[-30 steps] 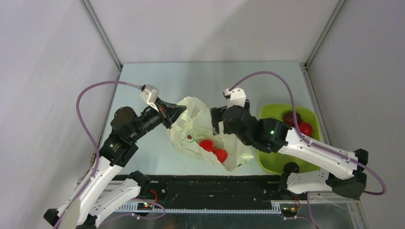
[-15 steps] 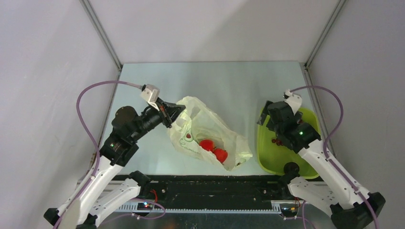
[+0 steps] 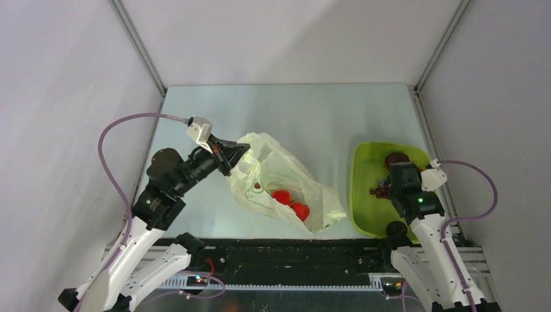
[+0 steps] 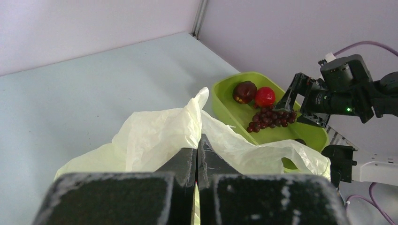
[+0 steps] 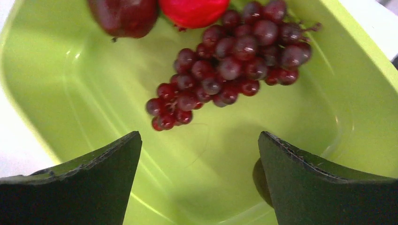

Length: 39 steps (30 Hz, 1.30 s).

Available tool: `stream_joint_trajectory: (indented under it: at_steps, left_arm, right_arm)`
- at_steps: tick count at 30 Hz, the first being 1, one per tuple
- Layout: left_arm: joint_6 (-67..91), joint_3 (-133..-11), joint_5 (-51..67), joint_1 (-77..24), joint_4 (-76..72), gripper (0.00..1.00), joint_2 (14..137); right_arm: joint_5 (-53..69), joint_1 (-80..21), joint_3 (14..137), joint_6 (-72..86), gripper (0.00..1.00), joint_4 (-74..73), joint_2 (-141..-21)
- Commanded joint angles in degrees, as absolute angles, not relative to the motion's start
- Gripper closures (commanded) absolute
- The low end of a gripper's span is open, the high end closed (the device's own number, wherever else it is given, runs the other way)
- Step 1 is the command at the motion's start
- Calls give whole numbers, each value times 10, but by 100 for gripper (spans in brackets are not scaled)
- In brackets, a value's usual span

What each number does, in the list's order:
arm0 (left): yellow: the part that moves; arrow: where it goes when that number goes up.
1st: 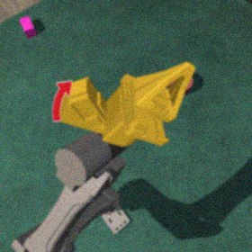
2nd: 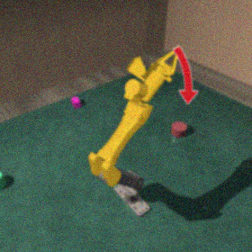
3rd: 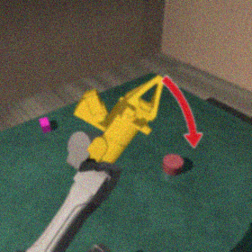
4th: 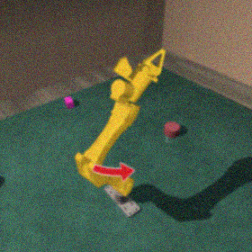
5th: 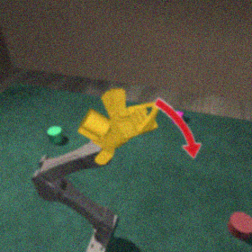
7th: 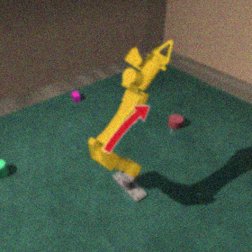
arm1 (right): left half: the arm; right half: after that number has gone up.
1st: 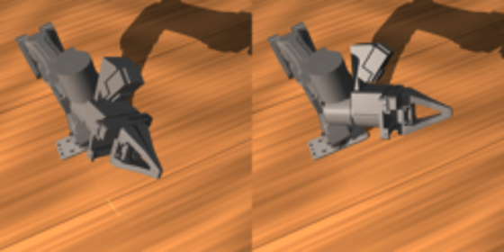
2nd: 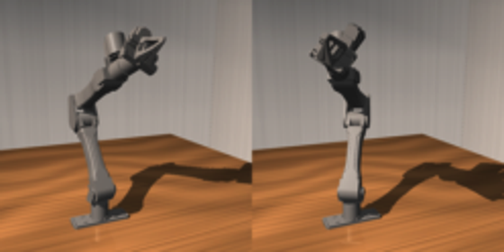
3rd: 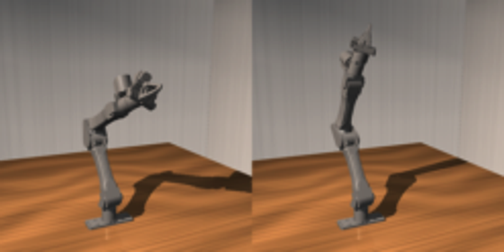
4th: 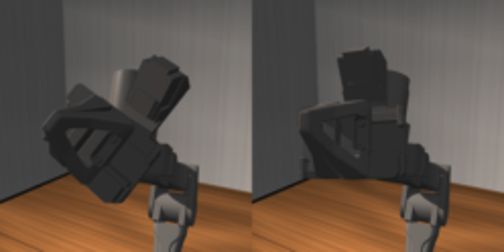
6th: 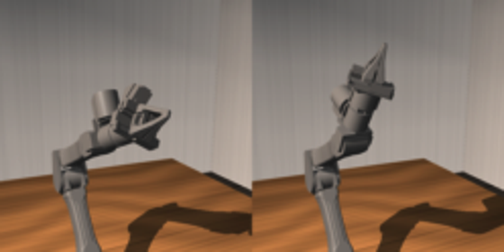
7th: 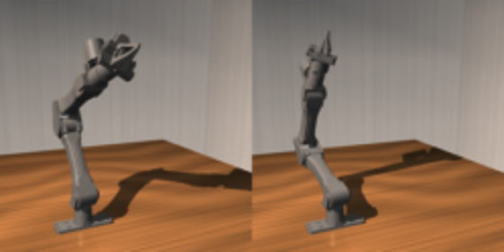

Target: Place the fake fruits into the plastic bag and tie a complex knot

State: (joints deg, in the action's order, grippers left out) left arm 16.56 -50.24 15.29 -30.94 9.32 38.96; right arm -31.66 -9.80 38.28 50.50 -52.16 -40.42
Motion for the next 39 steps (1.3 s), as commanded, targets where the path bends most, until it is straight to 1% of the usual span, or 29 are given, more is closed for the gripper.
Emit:
stream_joint_trajectory:
  at_steps: [1,3,6,9,13,17,22,25,31,32,33,34,35,36,37,38,39]
  left_arm:
    - [176,-497,162,-306,71,100,385]
    - [180,-495,168,-306,66,100,385]
    - [183,-495,176,-306,64,100,386]
    - [187,-494,182,-306,61,100,386]
    - [188,-494,184,-306,59,100,385]
    - [189,-494,188,-306,57,100,384]
    - [193,-494,194,-306,55,100,384]
    - [192,-494,193,-306,55,100,384]
    - [191,-493,191,-306,55,100,387]
    - [191,-493,191,-306,56,100,388]
    - [190,-493,190,-305,57,100,389]
    - [188,-493,189,-306,57,100,389]
    - [185,-494,187,-306,59,100,389]
    - [182,-494,185,-306,61,100,389]
    - [176,-495,181,-306,65,100,389]
    - [171,-496,179,-306,70,100,388]
    - [163,-496,173,-306,73,100,386]
  right_arm:
    - [-328,-43,356,551,1,-535,-370]
    - [-317,-4,338,535,1,-514,-359]
    - [-258,66,314,486,1,-442,-364]
    - [-216,122,297,462,1,-391,-403]
    - [-166,156,291,422,1,-324,-481]
    - [-120,157,290,381,4,-257,-562]
    - [-106,108,289,364,7,-208,-606]
    - [-106,92,295,358,12,-191,-630]
    - [-108,88,308,362,27,-197,-655]
    - [-107,88,309,361,33,-199,-658]
    - [-106,88,309,361,36,-199,-659]
    - [-106,88,309,360,42,-197,-659]
    - [-106,86,309,359,46,-196,-658]
    - [-109,84,309,359,54,-198,-655]
    - [-111,77,309,361,60,-201,-652]
    - [-120,72,309,367,73,-207,-643]
    - [-128,55,309,378,78,-217,-637]
